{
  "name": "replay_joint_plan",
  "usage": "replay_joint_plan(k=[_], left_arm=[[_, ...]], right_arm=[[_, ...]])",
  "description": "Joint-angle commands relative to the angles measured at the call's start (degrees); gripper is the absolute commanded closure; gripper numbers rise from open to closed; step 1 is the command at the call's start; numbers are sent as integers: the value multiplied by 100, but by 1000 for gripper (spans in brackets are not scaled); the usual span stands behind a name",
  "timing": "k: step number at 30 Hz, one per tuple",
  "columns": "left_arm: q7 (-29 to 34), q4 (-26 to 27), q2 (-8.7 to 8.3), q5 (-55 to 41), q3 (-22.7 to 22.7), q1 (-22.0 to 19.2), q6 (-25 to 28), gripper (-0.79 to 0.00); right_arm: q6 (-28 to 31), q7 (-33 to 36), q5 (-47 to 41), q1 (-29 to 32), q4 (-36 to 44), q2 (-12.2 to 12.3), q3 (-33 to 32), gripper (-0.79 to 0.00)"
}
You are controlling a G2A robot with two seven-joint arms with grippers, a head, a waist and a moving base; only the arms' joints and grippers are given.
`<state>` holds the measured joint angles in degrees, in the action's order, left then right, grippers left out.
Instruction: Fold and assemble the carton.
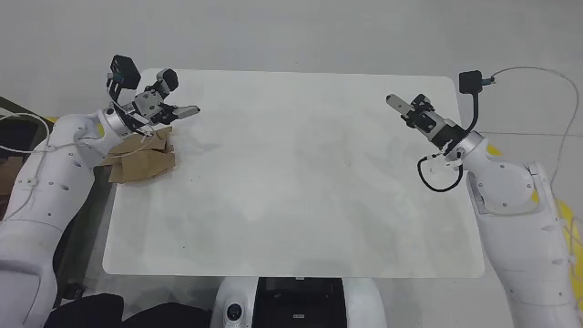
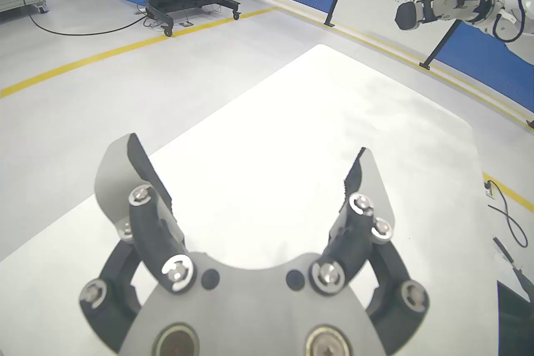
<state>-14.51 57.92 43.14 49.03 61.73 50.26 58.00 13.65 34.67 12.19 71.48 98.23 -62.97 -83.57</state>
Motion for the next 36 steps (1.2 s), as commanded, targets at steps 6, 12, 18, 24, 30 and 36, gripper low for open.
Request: replay_joint_plan(k=[6, 12, 18, 24, 30, 36], left_arm=[[0, 0, 0, 0, 0, 0, 0, -784], [162, -19, 20, -389, 26, 101, -71, -785], [1486, -43, -55, -2258, 46, 107, 0, -785], [3073, -132, -253, -3982, 291, 69, 0, -785], [4246, -469, -435, -5210, 643, -3, -2, -785], [4712, -862, -504, -5687, 864, -106, -263, -785]], right_arm=[[0, 0, 0, 0, 0, 0, 0, -785], [0, 1, 0, 0, 0, 0, 0, -785], [0, 1, 0, 0, 0, 0, 0, -785], [0, 1, 0, 0, 0, 0, 0, -785], [0, 1, 0, 0, 0, 0, 0, -785], [0, 1, 0, 0, 0, 0, 0, -785]])
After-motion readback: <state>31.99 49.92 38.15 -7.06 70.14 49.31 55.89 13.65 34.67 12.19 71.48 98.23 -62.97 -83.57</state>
